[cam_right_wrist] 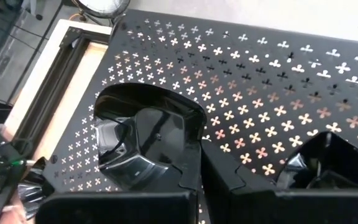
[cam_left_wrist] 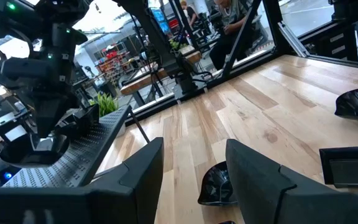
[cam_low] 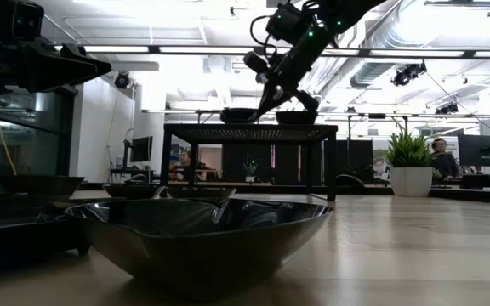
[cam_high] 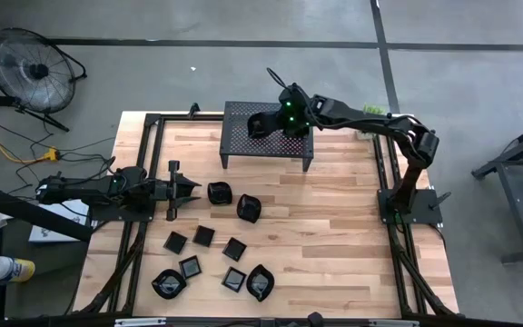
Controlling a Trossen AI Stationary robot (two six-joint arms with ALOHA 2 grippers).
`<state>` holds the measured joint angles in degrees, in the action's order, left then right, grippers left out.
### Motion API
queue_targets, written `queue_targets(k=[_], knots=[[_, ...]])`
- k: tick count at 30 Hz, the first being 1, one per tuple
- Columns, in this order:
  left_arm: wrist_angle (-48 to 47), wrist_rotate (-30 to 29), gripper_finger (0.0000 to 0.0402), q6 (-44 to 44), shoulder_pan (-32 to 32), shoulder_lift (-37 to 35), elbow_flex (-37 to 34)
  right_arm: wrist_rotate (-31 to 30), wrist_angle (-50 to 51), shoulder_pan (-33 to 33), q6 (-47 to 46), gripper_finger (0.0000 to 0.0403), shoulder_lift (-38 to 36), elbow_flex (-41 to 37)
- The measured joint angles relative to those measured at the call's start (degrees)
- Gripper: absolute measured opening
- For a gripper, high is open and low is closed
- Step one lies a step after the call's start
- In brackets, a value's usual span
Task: Pick & Place Mini shaped plates
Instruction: Put the black leaf shaped plate on the shelf
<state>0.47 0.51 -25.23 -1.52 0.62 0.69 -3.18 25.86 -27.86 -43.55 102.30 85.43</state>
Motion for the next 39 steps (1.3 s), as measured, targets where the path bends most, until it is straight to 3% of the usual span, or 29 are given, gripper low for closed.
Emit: queue_targets(k=[34, 39], knots=[[0.00, -0.01, 0.0170, 0.02, -0.01, -0.02, 0.00, 1.68, 1.34, -0.19, 0.36, 0.0001, -0.26, 0.00], [0.00, -0.02, 0.0170, 0.00, -0.02, -0.01, 0.00, 2.38, 1.34, -0.17, 0.54, 0.0030, -0.26, 0.00]])
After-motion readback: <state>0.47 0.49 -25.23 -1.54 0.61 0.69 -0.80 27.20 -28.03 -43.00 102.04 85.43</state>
